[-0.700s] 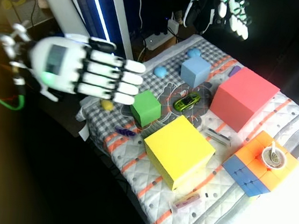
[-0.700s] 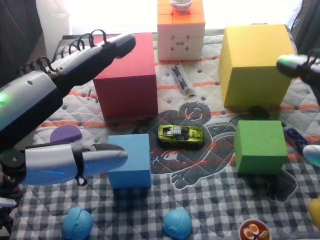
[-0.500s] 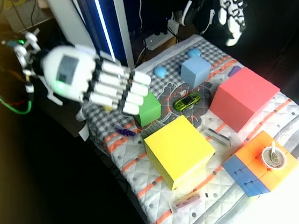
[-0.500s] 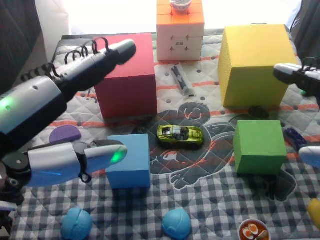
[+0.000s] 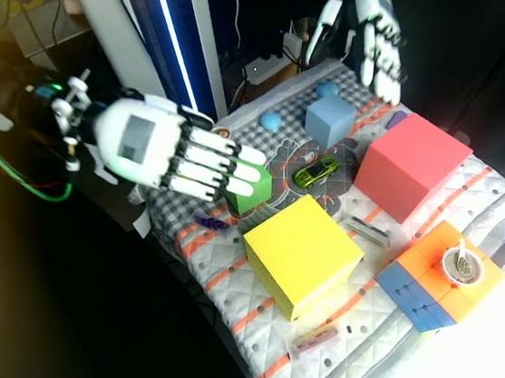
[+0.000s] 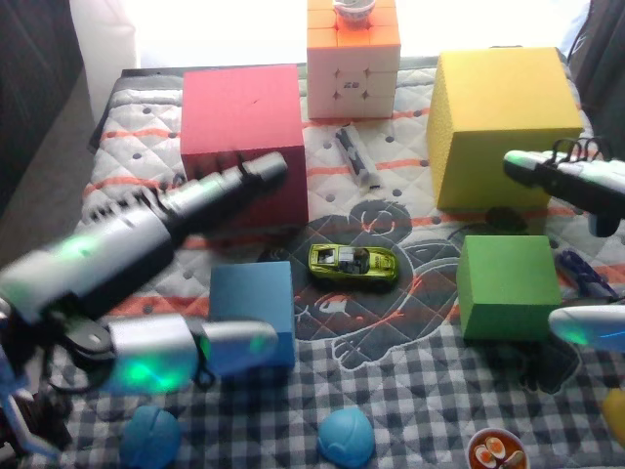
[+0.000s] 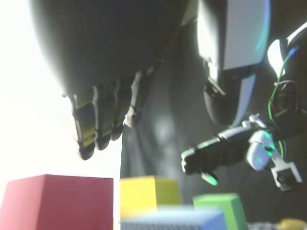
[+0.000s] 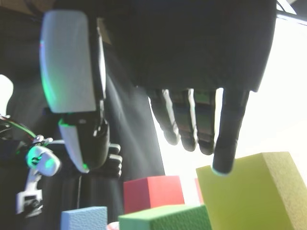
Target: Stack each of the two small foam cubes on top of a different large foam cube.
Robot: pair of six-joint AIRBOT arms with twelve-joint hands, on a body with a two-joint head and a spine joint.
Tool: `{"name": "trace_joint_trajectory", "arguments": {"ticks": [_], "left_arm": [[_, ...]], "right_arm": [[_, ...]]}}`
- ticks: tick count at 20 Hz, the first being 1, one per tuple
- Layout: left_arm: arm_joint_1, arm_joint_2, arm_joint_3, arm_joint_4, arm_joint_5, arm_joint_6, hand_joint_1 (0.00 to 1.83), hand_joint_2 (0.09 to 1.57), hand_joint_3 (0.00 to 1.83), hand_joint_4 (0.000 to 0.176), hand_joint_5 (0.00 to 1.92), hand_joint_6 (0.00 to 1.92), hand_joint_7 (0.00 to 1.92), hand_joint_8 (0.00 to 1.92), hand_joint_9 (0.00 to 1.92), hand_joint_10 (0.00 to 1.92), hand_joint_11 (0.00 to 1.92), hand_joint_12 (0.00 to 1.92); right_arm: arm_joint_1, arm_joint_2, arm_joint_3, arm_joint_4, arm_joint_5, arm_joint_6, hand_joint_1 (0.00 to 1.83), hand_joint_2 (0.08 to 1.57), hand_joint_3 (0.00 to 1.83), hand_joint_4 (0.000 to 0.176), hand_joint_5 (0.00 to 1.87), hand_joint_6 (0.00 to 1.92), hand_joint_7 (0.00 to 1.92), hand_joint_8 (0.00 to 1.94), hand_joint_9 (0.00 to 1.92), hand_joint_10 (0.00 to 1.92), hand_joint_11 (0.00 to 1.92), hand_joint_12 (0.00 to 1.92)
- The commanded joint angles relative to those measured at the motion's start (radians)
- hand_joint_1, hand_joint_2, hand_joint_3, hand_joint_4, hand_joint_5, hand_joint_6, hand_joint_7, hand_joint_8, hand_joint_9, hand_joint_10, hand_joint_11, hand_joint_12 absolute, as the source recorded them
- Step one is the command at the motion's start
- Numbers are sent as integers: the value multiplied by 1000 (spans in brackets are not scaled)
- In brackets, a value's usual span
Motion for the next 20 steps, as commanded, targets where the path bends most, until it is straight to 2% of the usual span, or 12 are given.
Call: {"name": "trace_joint_trajectory", "arguments": {"ticks": [1,3,5,7,9,12,14,16,17,18,19,20], "left_arm": [[-13,-15,7,10,-70,-4,668,1137,0,99,0,0,0,0,0,0,0,0],[-13,-45,28,-38,-26,29,637,1143,0,61,0,0,0,0,0,0,0,0],[-13,-58,29,-87,-10,98,595,1162,4,41,0,0,0,0,0,0,0,0],[-13,-70,39,-104,0,106,561,1173,9,72,0,0,0,0,0,0,0,0],[-15,-79,49,-111,7,108,596,1151,0,79,0,0,0,0,0,0,0,0],[-23,-88,56,-113,19,111,772,1106,0,57,0,0,0,0,0,0,0,0],[-28,-90,56,-113,19,119,842,1076,0,62,4,2,0,0,0,0,0,0],[-31,-90,55,-110,20,120,893,1069,0,61,30,12,0,0,0,0,0,0],[-31,-90,55,-108,20,120,938,1044,19,48,78,24,21,4,8,6,0,222],[-31,-90,55,-108,20,120,938,1044,19,48,78,24,21,4,8,6,0,222],[-31,-90,56,-109,19,120,989,1056,14,38,147,33,89,17,66,49,0,652],[-32,-92,58,-111,18,120,1025,1054,4,33,201,13,146,8,15,348,0,1004]], "right_arm": [[19,-6,6,12,86,4,670,1122,0,0,0,0,0,0,0,0,0,1921],[53,-30,13,42,40,4,702,1114,0,0,0,0,0,0,4,1,0,1921],[61,-50,29,53,21,4,698,1102,0,0,0,0,0,0,55,26,0,1921],[61,-69,46,71,7,4,659,1119,0,0,0,0,0,0,13,6,0,1921],[61,-82,60,85,-9,4,613,1135,0,0,0,0,0,0,0,0,0,1921],[60,-97,75,97,-35,4,618,1103,0,0,0,0,0,0,61,32,0,1921],[61,-109,83,99,-52,4,682,1096,0,0,0,0,0,0,20,24,0,1921],[65,-115,85,96,-65,4,678,1083,0,0,0,0,0,0,0,265,0,1920],[69,-120,87,89,-74,4,717,1074,0,0,0,0,3,1,0,367,0,1753],[70,-121,88,89,-75,4,717,1074,0,0,0,0,3,1,0,367,0,1753],[71,-124,89,87,-77,4,730,1077,0,0,0,0,9,4,0,392,0,1719],[72,-127,91,86,-80,4,744,1078,0,0,0,0,9,4,0,355,0,1662]]}}
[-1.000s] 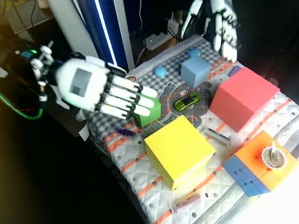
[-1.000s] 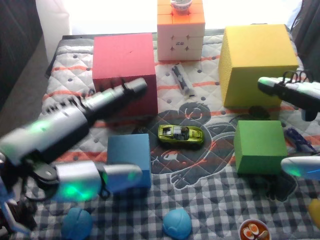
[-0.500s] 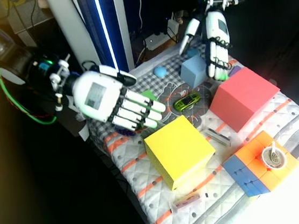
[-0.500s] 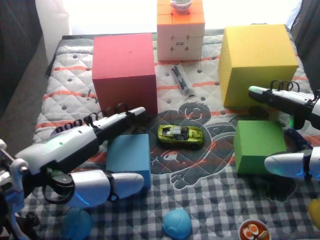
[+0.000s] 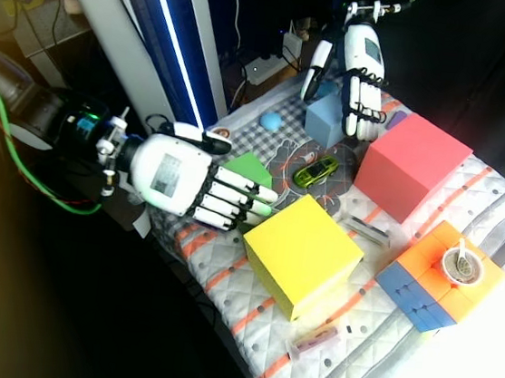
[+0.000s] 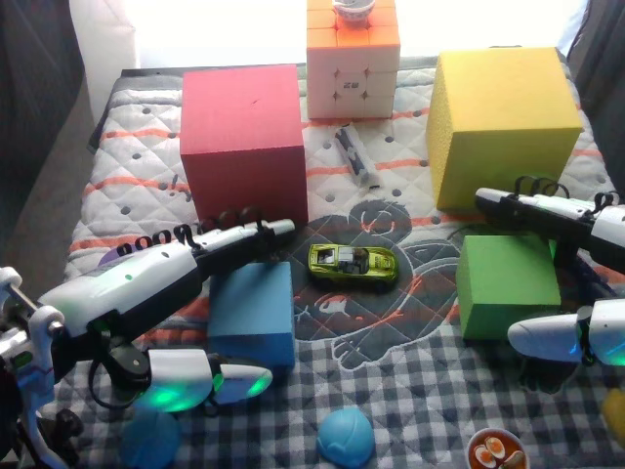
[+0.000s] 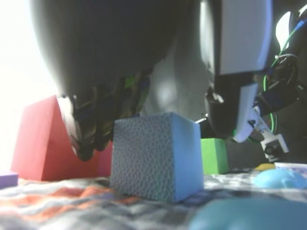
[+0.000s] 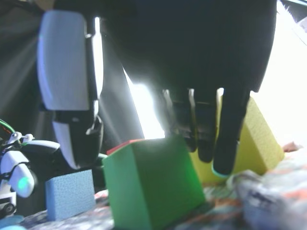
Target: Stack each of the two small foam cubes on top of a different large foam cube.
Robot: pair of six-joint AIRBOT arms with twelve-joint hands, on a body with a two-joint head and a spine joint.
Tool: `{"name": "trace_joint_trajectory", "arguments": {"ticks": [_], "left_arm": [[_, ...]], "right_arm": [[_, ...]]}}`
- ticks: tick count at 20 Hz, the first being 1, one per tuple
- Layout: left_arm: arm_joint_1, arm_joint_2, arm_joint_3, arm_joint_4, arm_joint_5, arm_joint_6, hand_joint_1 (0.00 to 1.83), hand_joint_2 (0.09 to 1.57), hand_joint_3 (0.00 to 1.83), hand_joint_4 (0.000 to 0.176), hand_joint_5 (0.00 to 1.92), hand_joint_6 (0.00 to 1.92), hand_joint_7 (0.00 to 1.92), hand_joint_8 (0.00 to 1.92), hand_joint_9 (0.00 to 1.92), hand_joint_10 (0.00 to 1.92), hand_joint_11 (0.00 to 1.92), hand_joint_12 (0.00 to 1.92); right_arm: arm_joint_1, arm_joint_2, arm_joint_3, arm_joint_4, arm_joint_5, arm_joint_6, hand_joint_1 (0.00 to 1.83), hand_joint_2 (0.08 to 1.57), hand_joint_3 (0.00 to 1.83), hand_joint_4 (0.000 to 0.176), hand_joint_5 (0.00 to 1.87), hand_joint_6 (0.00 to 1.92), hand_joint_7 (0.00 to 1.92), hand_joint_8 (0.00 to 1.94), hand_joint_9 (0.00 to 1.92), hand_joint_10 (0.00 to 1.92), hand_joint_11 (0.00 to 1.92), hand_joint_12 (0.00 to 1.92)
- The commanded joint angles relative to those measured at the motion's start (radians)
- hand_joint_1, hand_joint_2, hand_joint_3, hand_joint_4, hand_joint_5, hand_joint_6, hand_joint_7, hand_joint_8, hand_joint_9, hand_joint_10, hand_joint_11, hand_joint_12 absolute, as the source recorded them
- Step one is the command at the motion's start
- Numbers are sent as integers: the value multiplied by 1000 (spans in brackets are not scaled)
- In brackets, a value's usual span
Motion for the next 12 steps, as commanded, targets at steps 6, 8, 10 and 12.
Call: {"name": "trace_joint_trajectory", "arguments": {"ticks": [6,8,10,12], "left_arm": [[-24,-16,7,7,-122,13,1193,1077,2,18,111,895,0,1051,0,1336,0,1919],[-34,-17,7,6,-123,23,1230,1117,13,0,138,1438,11,1416,0,1754,114,1921],[-39,-17,5,11,-134,23,1207,1174,31,0,107,1623,0,1610,0,1867,133,1921],[-46,-15,2,17,-142,23,1222,1187,27,0,79,1737,2,1697,15,1913,237,1921]], "right_arm": [[20,-1,8,-2,100,4,964,1081,0,0,0,1007,153,892,45,1271,0,1901],[21,-1,10,-1,100,4,1099,1286,39,0,415,1649,575,1584,376,1815,288,1920],[25,0,11,-1,100,4,1047,1360,55,1,469,1724,579,1741,490,1917,451,1921],[29,1,12,-2,100,4,1123,1004,743,0,580,1662,702,1915,818,1921,861,1921]]}}
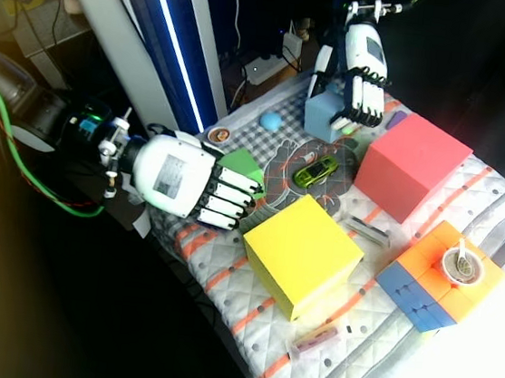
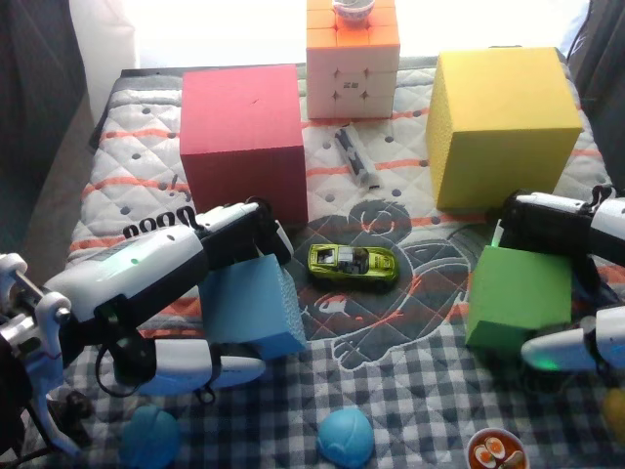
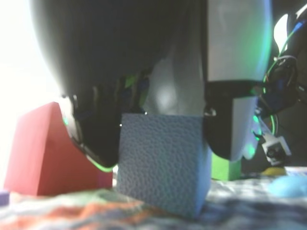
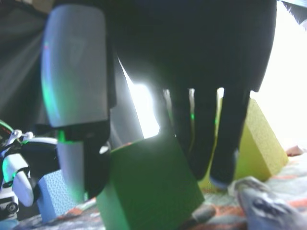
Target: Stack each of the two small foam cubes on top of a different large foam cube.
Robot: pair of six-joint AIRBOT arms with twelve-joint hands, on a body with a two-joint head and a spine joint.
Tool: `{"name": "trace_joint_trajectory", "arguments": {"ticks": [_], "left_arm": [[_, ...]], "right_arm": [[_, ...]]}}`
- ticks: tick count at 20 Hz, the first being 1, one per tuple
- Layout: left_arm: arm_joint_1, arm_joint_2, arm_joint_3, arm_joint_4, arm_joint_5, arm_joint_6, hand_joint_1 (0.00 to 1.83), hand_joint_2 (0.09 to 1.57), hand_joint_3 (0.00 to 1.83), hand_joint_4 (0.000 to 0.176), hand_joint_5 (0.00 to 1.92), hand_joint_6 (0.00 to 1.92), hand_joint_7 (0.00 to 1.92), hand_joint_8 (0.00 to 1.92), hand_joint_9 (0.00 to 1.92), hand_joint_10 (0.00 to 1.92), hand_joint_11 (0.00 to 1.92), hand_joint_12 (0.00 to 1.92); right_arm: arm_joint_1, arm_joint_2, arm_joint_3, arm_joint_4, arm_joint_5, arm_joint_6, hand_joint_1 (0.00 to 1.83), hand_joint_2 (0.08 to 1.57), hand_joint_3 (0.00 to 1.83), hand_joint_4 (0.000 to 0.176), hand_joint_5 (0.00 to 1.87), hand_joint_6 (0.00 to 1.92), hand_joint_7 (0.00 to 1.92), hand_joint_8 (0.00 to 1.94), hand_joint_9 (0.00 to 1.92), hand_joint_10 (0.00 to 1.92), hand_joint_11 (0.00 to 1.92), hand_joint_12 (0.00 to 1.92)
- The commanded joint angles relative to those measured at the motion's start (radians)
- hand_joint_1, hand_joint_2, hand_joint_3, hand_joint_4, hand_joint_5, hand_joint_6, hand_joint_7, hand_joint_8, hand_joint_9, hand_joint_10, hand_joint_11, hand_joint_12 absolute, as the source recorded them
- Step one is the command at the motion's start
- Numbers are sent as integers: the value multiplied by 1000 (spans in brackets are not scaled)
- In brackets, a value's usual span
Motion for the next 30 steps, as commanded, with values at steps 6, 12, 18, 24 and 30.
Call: {"name": "trace_joint_trajectory", "arguments": {"ticks": [6,12,18,24,30], "left_arm": [[-37,61,-49,87,-154,-4,1232,1227,15,0,81,1732,0,1713,0,1921,215,1921],[-112,125,-67,158,-150,-6,1314,1223,4,0,93,1638,19,1634,36,1877,120,1921],[-211,169,-49,166,-73,-7,1314,1191,0,0,114,1669,0,1692,0,1821,76,1921],[-312,164,7,153,12,-7,1325,1169,0,14,204,1600,63,1605,82,1742,112,1920],[-378,154,44,144,55,-3,1282,1181,2,0,168,1582,60,1566,70,1715,54,1921]], "right_arm": [[65,60,-26,-95,104,5,1139,835,1087,0,593,1902,843,1828,837,1921,719,1921],[153,106,-18,-212,94,5,1159,989,643,0,589,1610,804,1628,812,1912,923,1921],[300,108,9,-263,-17,5,1129,1056,580,0,541,1669,731,1701,755,1918,884,1921],[388,97,54,-264,-80,5,1323,934,795,0,550,1745,673,1709,692,1830,706,1921],[487,82,96,-264,-123,5,1316,913,858,0,647,1727,615,1762,687,1912,811,1921]]}}
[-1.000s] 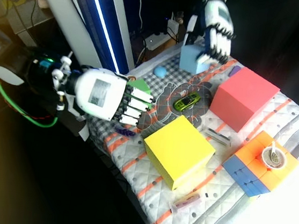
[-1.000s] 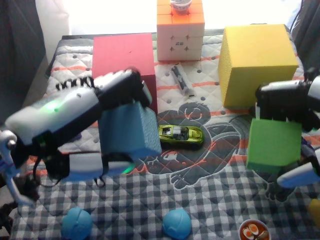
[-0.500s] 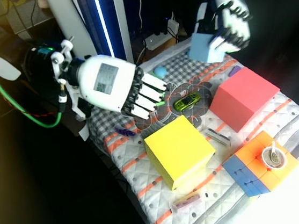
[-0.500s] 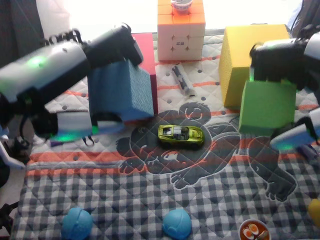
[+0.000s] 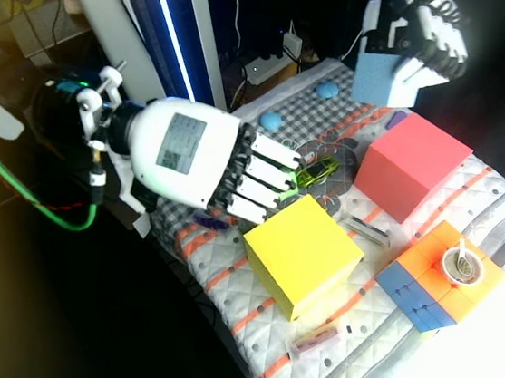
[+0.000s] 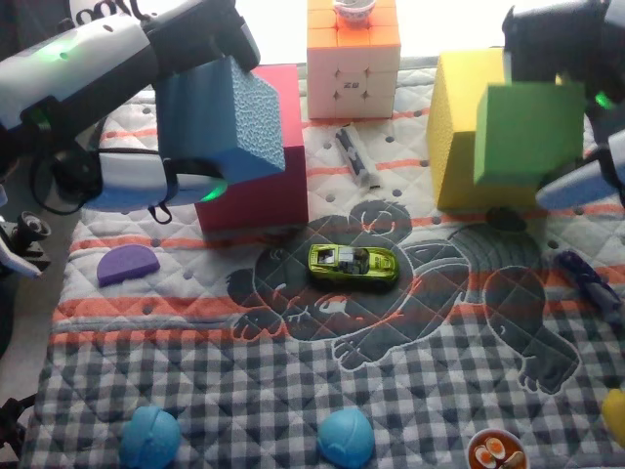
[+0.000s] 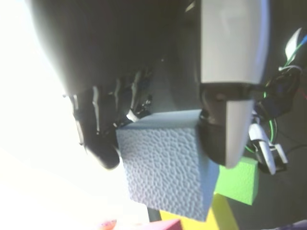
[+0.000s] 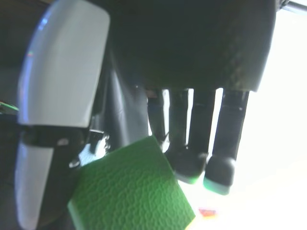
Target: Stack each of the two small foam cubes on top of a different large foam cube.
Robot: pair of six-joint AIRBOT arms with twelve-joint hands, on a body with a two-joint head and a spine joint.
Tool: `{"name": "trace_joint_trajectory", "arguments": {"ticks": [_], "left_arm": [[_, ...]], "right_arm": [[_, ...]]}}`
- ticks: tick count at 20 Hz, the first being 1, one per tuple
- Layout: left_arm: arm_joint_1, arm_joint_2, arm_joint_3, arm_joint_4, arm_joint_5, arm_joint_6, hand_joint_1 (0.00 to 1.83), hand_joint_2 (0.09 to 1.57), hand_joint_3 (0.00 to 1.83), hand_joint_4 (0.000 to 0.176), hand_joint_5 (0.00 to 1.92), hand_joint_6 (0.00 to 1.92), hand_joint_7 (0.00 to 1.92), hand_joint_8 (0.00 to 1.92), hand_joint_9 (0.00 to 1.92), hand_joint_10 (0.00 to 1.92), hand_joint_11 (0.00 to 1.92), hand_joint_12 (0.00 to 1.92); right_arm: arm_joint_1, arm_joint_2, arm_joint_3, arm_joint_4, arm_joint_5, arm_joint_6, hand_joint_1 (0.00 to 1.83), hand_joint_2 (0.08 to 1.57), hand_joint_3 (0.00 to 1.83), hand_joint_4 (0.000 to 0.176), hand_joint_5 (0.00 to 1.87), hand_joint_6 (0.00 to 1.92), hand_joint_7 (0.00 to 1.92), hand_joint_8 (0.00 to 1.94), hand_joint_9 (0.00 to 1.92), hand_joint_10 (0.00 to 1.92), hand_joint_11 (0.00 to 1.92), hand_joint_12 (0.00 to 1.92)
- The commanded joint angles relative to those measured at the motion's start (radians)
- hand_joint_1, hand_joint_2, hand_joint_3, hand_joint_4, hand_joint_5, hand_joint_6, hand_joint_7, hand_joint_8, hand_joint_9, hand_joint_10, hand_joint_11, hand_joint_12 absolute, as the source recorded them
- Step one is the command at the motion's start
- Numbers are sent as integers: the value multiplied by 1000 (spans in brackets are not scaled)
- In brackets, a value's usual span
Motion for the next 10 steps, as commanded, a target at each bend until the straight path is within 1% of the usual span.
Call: {"name": "trace_joint_trajectory", "arguments": {"ticks": [1,2,3,4,6,7,8,9,10], "left_arm": [[-23,-3,7,9,-116,1,1282,1181,1,0,168,1582,61,1564,70,1714,55,1921],[-33,-4,12,9,-112,3,1320,1158,0,0,161,1580,52,1558,140,1745,203,1921],[-39,-4,15,9,-109,4,1377,1118,0,0,201,1480,101,1568,361,1833,516,1921],[-44,-4,17,8,-108,8,1404,1105,0,0,217,1427,122,1566,443,1845,605,1921],[-66,-8,25,1,-98,23,1410,1103,0,0,221,1417,127,1566,460,1848,623,1921],[-82,-14,32,1,-80,31,1421,1084,0,0,265,1408,140,1515,454,1780,580,1909],[-96,-21,41,1,-58,42,1398,1097,0,0,263,1404,124,1490,434,1770,561,1914],[-111,-29,51,1,-36,52,1357,1102,0,0,300,1211,142,1355,446,1695,575,1884],[-135,-41,64,-5,-11,71,1292,1107,0,0,333,1132,250,1145,449,1481,450,1835]], "right_arm": [[26,5,6,13,113,4,1315,915,855,0,646,1726,615,1762,687,1911,809,1921],[36,5,10,14,113,4,1300,1000,691,0,571,1741,624,1693,639,1865,687,1921],[39,5,13,14,113,4,1292,1068,573,0,496,1842,617,1627,622,1812,665,1921],[44,5,16,14,113,4,1130,1128,484,0,496,1840,651,1609,555,1899,662,1921],[65,5,29,15,107,4,1097,1140,466,0,496,1839,659,1605,541,1917,662,1921],[81,1,40,15,97,4,1112,1144,392,0,533,1755,702,1529,511,1894,603,1921],[98,-6,54,15,80,4,1122,1174,289,0,554,1683,726,1487,549,1830,619,1921],[119,-14,68,15,62,4,1101,1242,180,0,540,1660,686,1559,601,1892,674,1921],[138,-25,83,15,35,4,1087,1287,102,17,566,1668,633,1576,557,1912,632,1921]]}}
